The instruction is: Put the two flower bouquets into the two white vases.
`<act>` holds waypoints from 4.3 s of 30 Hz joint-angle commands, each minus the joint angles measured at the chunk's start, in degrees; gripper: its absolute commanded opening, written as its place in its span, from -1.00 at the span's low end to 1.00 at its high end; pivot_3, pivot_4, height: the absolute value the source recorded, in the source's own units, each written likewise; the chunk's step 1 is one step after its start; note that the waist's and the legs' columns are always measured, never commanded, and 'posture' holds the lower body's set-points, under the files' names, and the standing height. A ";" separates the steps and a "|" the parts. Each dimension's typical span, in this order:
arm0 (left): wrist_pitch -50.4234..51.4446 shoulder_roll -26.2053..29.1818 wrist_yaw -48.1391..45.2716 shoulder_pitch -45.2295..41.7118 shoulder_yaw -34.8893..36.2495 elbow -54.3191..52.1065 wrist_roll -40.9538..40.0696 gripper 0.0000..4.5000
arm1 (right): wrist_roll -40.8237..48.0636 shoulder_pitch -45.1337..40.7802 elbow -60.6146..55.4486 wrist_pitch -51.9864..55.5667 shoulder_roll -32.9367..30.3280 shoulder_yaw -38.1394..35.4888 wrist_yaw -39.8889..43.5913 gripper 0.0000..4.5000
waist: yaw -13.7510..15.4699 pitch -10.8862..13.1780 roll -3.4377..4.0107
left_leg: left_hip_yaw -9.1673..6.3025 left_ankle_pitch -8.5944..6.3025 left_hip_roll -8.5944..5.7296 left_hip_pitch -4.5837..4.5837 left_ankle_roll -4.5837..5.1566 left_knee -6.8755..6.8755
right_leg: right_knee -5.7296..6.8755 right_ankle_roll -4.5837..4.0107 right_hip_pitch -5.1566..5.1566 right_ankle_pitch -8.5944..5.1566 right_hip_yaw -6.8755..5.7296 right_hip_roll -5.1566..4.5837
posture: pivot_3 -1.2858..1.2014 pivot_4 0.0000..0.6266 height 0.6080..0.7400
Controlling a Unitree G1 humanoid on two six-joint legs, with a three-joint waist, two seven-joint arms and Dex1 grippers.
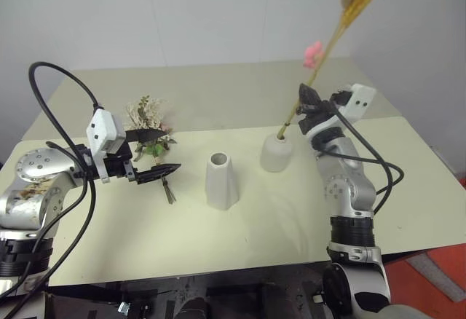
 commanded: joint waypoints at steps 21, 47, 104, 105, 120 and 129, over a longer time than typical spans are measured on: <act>-1.33 -0.64 0.05 -0.98 0.11 -0.14 -0.15 1.00 | -4.00 0.64 1.72 -6.76 -1.98 -0.06 2.31 -0.99 | -0.02 0.00 0.00 | 0.03 0.00 0.01 0.07 0.00 0.00 | -0.03 0.00 0.01 0.00 0.02 0.02 | 0.03 -0.52 1.00; -1.36 -0.86 -0.26 -0.94 0.06 0.15 -0.33 1.00 | -2.58 -1.68 1.35 -6.32 -1.49 -1.36 -0.09 -0.99 | 0.02 0.00 0.00 | 0.01 0.00 0.00 0.06 0.00 0.00 | -0.01 0.00 0.01 0.00 0.03 0.01 | 0.03 -0.52 1.00; -2.19 -0.79 -0.21 -0.99 0.08 0.49 0.07 1.00 | -5.79 2.49 2.08 -8.18 -0.46 2.89 3.19 -0.99 | 0.00 0.00 0.00 | 0.01 0.00 0.00 0.06 0.00 0.00 | -0.02 0.00 0.01 0.00 0.03 0.02 | 0.03 -0.52 1.00; -2.24 -0.83 -0.09 -0.95 0.11 0.45 0.09 1.00 | -6.04 2.81 2.03 -8.27 -0.36 3.14 3.32 -0.99 | 0.00 0.00 0.00 | 0.01 0.00 0.00 0.06 0.00 0.00 | -0.02 0.00 0.01 0.00 0.03 0.02 | 0.03 -0.52 1.00; -2.51 -0.85 0.46 -0.80 0.22 0.38 0.04 1.00 | -7.81 2.86 6.67 -11.21 -0.45 2.43 3.18 -0.99 | 0.00 0.00 0.00 | 0.02 0.00 0.00 0.06 0.00 0.00 | -0.03 0.00 0.01 0.00 0.03 0.02 | 0.03 -0.52 1.00; -2.69 -0.85 0.50 -0.71 0.30 0.50 0.09 1.00 | -8.67 3.43 6.98 -12.44 -0.84 3.29 4.37 -0.99 | -0.04 0.00 0.00 | 0.02 0.00 0.00 0.06 0.00 0.00 | -0.03 0.00 0.01 0.00 0.03 0.02 | 0.03 -0.52 1.00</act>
